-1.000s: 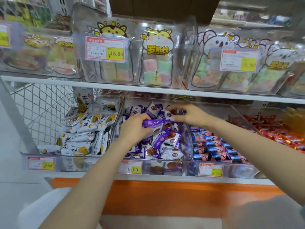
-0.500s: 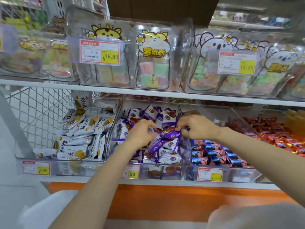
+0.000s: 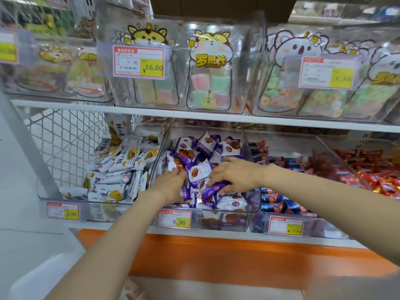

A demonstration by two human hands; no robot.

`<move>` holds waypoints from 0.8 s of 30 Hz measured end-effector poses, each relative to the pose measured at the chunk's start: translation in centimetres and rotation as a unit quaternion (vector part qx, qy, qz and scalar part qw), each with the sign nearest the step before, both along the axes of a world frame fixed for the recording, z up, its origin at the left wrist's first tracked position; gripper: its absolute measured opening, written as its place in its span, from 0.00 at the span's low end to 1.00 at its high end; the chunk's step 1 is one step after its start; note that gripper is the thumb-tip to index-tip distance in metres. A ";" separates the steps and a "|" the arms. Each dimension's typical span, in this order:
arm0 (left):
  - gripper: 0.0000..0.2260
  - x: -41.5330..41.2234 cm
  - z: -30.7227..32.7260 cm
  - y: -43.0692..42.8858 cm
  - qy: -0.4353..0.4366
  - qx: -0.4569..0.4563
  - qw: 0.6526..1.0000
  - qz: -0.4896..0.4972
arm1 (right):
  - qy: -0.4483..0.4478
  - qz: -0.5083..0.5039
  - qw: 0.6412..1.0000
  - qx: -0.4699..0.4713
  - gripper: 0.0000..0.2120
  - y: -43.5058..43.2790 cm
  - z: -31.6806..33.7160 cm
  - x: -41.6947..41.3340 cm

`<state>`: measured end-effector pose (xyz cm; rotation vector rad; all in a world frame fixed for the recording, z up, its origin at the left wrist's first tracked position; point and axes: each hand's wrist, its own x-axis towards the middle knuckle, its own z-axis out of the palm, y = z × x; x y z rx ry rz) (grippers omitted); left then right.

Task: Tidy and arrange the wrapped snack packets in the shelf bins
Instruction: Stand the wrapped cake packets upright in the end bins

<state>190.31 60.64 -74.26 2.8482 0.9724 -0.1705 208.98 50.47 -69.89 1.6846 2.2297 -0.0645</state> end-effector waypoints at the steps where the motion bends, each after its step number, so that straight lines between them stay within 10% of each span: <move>1: 0.29 -0.1 0.0 0.0 -0.006 -0.003 1.000 0.002 | -0.008 0.006 1.000 -0.008 0.19 0.0 0.0 0.2; 10: 0.20 0.0 0.6 -0.8 -0.054 0.022 0.998 0.009 | 0.124 -0.057 0.991 -0.008 0.12 -1.5 0.5 3.0; 17: 0.07 0.3 2.9 -0.3 -0.333 -0.095 0.937 0.056 | 0.274 -0.142 0.935 0.174 0.11 -2.9 1.8 3.6; 24: 0.21 0.3 3.1 -0.5 -0.030 -0.208 0.977 0.044 | 0.230 -0.125 0.944 0.200 0.11 -3.8 1.5 3.9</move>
